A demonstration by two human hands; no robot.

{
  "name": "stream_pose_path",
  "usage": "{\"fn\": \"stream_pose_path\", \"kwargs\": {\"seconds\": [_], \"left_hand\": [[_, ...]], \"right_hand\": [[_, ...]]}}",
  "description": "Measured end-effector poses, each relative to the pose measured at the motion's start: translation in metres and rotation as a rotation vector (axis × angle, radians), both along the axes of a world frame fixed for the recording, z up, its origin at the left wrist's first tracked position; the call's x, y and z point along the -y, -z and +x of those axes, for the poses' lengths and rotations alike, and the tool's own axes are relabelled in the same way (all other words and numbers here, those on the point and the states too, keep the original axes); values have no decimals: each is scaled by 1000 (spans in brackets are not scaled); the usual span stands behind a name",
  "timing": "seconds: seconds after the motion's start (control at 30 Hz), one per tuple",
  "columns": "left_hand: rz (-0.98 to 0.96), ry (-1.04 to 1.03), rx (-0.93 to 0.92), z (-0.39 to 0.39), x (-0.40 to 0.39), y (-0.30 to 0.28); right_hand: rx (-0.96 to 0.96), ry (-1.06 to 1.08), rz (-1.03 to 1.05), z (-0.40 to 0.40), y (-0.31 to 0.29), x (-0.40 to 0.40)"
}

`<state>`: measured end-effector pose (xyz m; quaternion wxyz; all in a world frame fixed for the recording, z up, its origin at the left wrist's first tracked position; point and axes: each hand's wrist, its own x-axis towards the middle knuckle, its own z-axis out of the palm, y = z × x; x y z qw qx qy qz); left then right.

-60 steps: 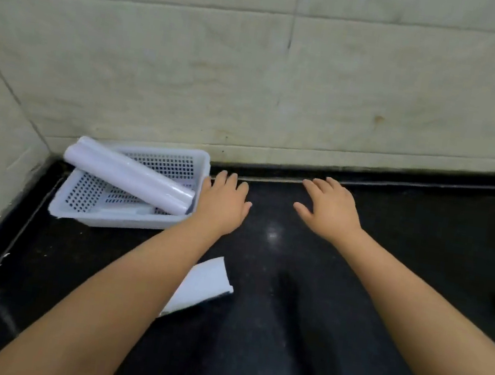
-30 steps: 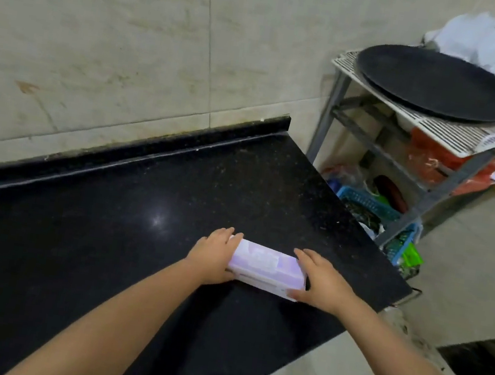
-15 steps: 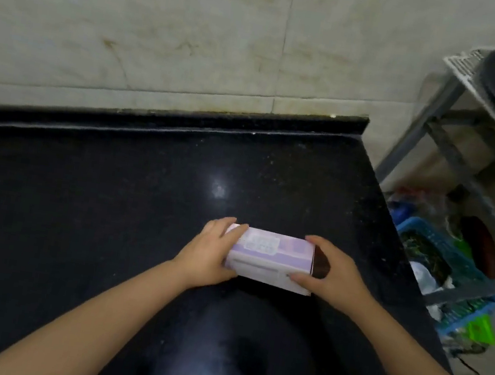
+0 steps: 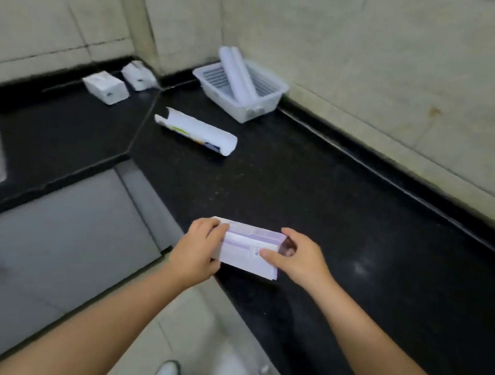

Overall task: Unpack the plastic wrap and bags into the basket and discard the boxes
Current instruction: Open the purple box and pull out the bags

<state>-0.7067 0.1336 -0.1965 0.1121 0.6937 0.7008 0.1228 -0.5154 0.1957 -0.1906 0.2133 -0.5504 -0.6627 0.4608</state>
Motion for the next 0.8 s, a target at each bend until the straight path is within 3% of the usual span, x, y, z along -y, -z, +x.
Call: {"fn": "stream_pose_path", "kwargs": {"seconds": [0.13,0.43,0.57,0.8], "left_hand": [[-38,-122,9,-88,10,-3],[18,-138,-23,-291,-31,-29],[-17,-56,-69,-342,-69,-21],[-124,87,-77,-360,-166,-1]], "right_hand": [[-49,-107,0,-88,0,-10],[-146,-134,-22,-289,-16,-66],[-117,-86,-14,-326,-10,-90],[-69,62,-48,-340,8,-158]]}}
